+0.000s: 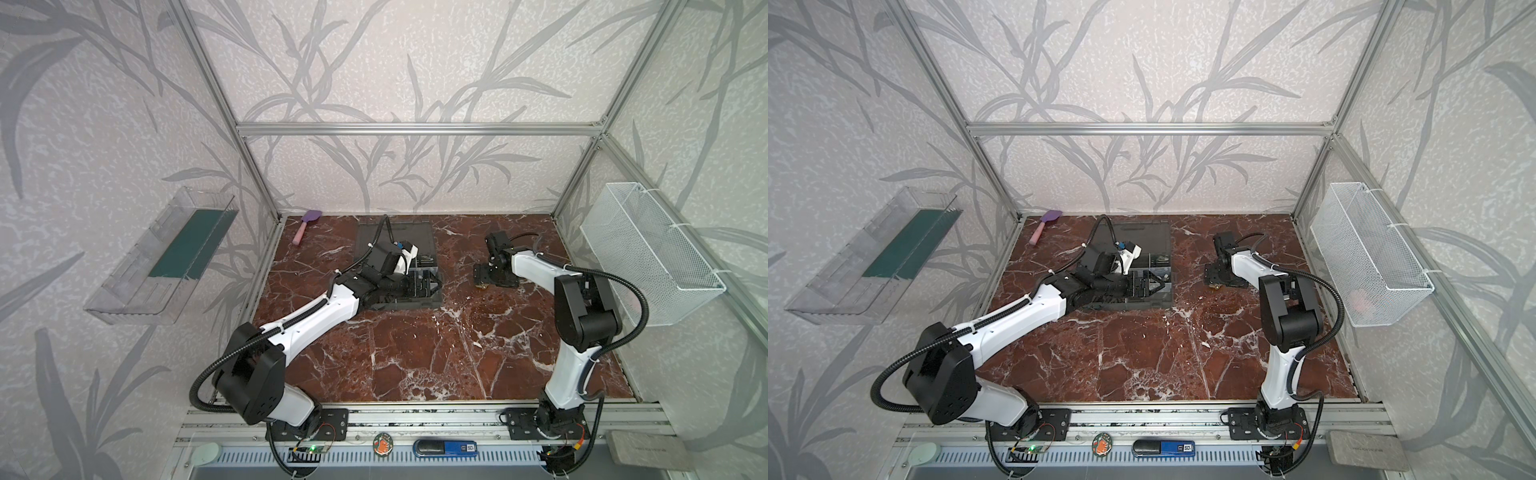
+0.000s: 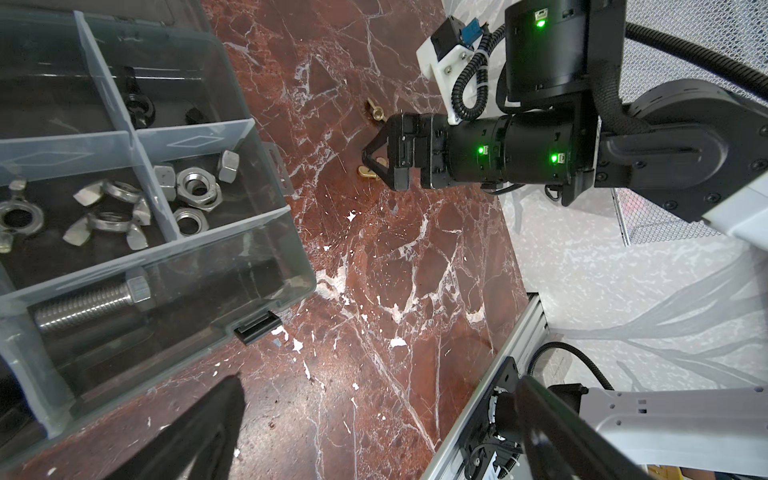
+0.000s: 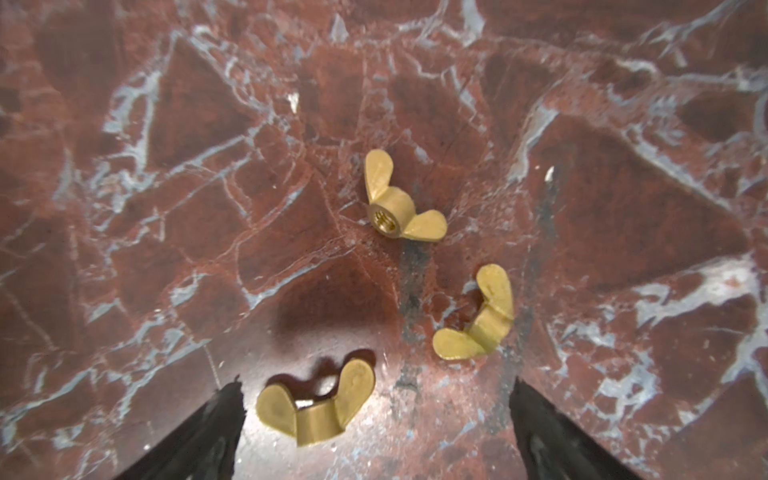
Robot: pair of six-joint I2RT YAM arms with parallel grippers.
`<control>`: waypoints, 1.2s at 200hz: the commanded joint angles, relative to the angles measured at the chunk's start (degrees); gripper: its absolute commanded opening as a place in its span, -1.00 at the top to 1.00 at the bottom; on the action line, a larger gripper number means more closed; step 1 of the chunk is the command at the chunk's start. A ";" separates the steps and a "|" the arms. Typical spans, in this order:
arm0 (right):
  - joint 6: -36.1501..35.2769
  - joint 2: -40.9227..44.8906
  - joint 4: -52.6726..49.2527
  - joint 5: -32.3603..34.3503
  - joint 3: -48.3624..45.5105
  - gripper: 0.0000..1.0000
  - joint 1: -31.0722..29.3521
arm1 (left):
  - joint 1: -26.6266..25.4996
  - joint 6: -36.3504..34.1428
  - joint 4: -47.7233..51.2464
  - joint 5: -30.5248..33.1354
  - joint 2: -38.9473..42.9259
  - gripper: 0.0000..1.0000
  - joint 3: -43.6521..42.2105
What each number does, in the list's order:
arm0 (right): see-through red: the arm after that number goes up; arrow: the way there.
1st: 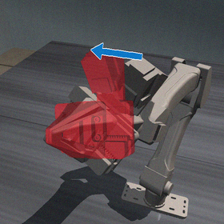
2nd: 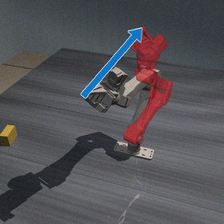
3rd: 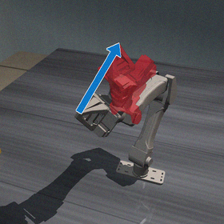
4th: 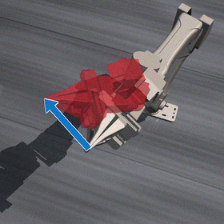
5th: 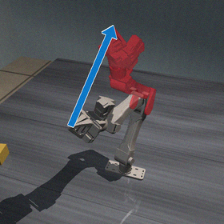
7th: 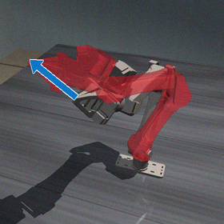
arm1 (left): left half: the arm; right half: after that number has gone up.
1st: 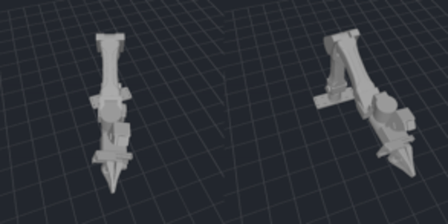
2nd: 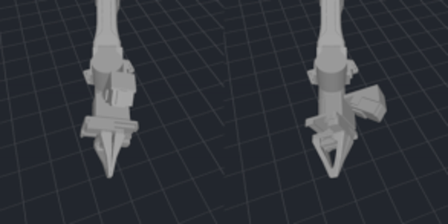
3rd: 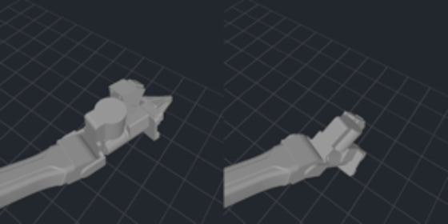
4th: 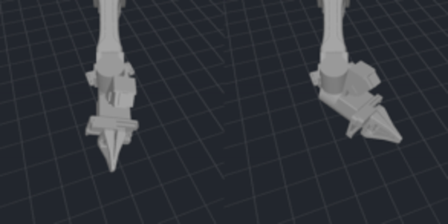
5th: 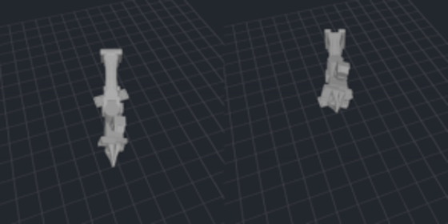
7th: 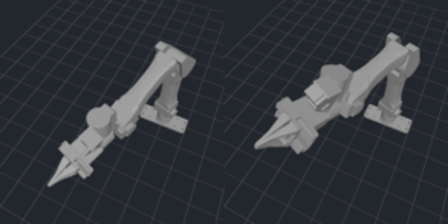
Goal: Sort the screws and nuts into containers
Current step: 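Move the open right gripper back over the brass wing nuts, then lower the right gripper toward the nearest brass wing nut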
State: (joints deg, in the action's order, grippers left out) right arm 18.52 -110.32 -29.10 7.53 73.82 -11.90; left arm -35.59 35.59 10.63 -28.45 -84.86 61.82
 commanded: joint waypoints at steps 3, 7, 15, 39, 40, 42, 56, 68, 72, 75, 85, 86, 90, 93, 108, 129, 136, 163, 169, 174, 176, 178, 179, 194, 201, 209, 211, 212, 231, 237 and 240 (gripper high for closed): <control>-0.50 -1.14 -1.58 2.33 2.16 -0.98 0.04 | -0.27 -0.20 -1.22 -0.09 -0.92 -0.99 2.25; -0.49 -1.23 -1.74 2.46 2.32 -0.98 0.04 | -0.27 -0.18 -1.32 -0.12 -1.05 -0.99 2.25; -0.51 -1.60 -2.23 2.80 2.78 -0.98 0.04 | -0.27 -0.09 -1.49 -0.19 -1.19 -0.99 2.29; -0.68 -2.28 -3.53 4.75 4.09 -0.98 0.01 | -0.27 0.01 -1.58 -0.13 -1.28 -0.99 2.43; -0.73 -2.32 -3.65 4.85 4.16 -0.98 0.02 | -0.27 0.01 -1.58 -0.13 -1.32 -0.99 2.43; -0.76 -2.45 -3.91 5.01 4.43 -0.98 -0.01 | -0.27 0.00 -1.62 -0.14 -1.31 -0.99 2.43; -1.17 -3.27 -5.75 6.14 5.88 -0.98 0.04 | -0.33 0.04 -1.62 -0.11 -1.19 -0.99 2.34; -1.43 -3.71 -6.85 6.23 6.51 -0.98 0.04 | -0.35 0.08 -1.72 -0.03 -1.05 -0.99 2.21; -1.51 -3.78 -6.93 6.12 6.51 -0.98 -0.01 | -0.35 0.13 -1.83 -0.03 -1.02 -0.99 2.04; -1.58 -3.83 -6.95 6.10 6.43 -0.98 -0.05 | -0.35 0.15 -1.84 -0.02 -0.99 -0.99 1.99; -1.69 -3.90 -7.27 6.16 6.39 -0.98 -0.27 | -0.35 0.28 -2.02 -0.03 -0.92 -0.99 1.75; -1.71 -3.92 -7.37 6.17 6.36 -0.98 -0.25 | -0.35 0.32 -2.06 -0.07 -0.88 -0.99 1.73; -1.74 -3.93 -7.45 6.26 6.35 -0.98 -0.32 | -0.35 0.41 -2.08 -0.11 -0.92 -0.99 1.65; -1.78 -3.98 -7.61 6.38 6.34 -0.98 -0.37 | -0.35 0.43 -2.18 -0.12 -0.88 -0.99 1.56; -2.21 -4.19 -8.14 7.10 6.42 -0.98 -0.82 | -0.35 0.60 -2.37 -0.21 -0.74 -0.99 1.33; -2.70 -5.14 -9.37 8.20 7.14 -0.98 -1.37 | -0.35 0.58 -2.39 -0.19 -0.41 -0.99 1.16; -2.70 -5.47 -9.83 8.32 7.34 -0.98 -1.46 | -0.35 0.56 -2.40 -0.13 -0.24 -0.99 1.04; -3.01 -5.35 -10.00 8.86 7.05 -0.98 -1.90 | -0.41 0.61 -2.49 0.15 0.33 -0.99 0.67; -3.08 -5.35 -10.07 8.90 7.03 -0.98 -1.98 | -0.39 0.66 -2.52 0.15 0.46 -0.99 0.52; -3.14 -5.31 -10.22 8.84 7.04 -0.98 -2.01 | -0.41 0.73 -2.61 0.30 0.51 -0.99 0.42; -3.14 -5.27 -10.26 8.89 7.02 -0.98 -1.99 | -0.43 0.71 -2.63 0.25 0.49 -0.99 0.41; -3.14 -5.22 -10.26 8.81 6.92 -0.98 -2.05 | -0.44 0.71 -2.57 0.28 0.64 -0.99 0.38; -3.14 -5.19 -10.22 8.77 6.89 -0.98 -2.06 | -0.44 0.71 -2.60 0.26 0.65 -0.99 0.35; -3.27 -4.61 -10.10 8.74 6.26 -0.98 -2.17 | -0.45 0.79 -2.60 0.33 0.83 -0.99 0.15; -3.32 -4.25 -10.05 8.72 5.74 -0.98 -2.25 | -0.44 0.91 -2.60 0.40 0.92 -0.99 0.06; -3.47 -3.53 -9.97 8.65 4.99 -0.98 -2.26 | -0.44 0.88 -2.59 0.43 1.01 -0.99 -0.03; -3.49 -3.37 -9.93 8.56 4.81 -0.98 -2.30 | -0.44 0.88 -2.60 0.42 1.14 -0.99 -0.03; -3.49 -3.35 -9.88 8.56 4.69 -0.98 -2.27 | -0.44 0.88 -2.57 0.41 1.12 -0.99 -0.03; -3.83 -1.72 -9.09 8.00 2.50 -0.98 -2.25 | -0.44 1.01 -2.60 0.50 1.14 -0.99 -0.02; -3.93 -1.12 -8.74 7.71 1.87 -0.98 -2.25 | -0.44 1.05 -2.61 0.50 1.10 -0.99 -0.04; -4.01 -0.73 -8.51 7.41 1.47 -0.98 -2.25 | -0.52 1.07 -2.71 0.52 1.09 -0.99 -0.04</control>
State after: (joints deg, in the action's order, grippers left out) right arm 15.51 -114.02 -36.36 15.38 78.22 -13.93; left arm -35.75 36.16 9.21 -28.49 -85.56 61.89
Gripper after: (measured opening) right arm 0.992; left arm 0.994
